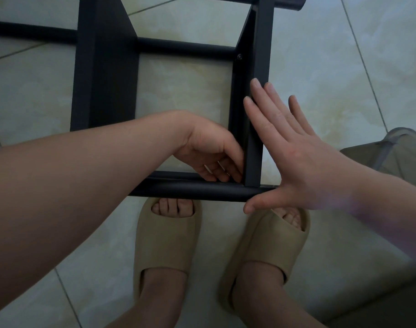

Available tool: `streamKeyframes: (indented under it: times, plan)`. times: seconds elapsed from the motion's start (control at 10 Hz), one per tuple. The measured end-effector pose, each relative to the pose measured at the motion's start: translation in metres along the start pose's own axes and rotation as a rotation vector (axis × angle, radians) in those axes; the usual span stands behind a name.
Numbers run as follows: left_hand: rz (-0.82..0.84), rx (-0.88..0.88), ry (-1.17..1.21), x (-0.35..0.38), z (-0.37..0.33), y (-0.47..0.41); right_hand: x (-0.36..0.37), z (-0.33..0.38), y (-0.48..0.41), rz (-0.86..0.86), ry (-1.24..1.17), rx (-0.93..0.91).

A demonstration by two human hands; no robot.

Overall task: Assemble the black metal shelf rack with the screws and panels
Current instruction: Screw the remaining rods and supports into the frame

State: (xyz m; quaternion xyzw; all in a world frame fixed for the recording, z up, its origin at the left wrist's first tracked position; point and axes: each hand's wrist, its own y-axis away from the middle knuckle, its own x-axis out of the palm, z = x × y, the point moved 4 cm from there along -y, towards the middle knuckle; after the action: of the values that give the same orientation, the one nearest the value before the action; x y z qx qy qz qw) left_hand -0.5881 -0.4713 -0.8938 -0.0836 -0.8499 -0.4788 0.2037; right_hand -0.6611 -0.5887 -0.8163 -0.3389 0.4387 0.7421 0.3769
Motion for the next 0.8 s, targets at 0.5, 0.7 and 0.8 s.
streamKeyframes:
  times: [0.5,0.7,0.8]
  plan:
    - [-0.039,0.021,-0.03,0.0,-0.008,-0.002,0.001,0.001,0.0,-0.001,-0.002,0.002]
    - [-0.005,0.023,-0.002,0.001,-0.003,-0.002,0.001,0.001,0.0,0.0,-0.005,0.005]
    - [0.008,0.016,0.064,0.0,0.003,-0.002,0.0,0.001,0.0,0.005,-0.004,0.008]
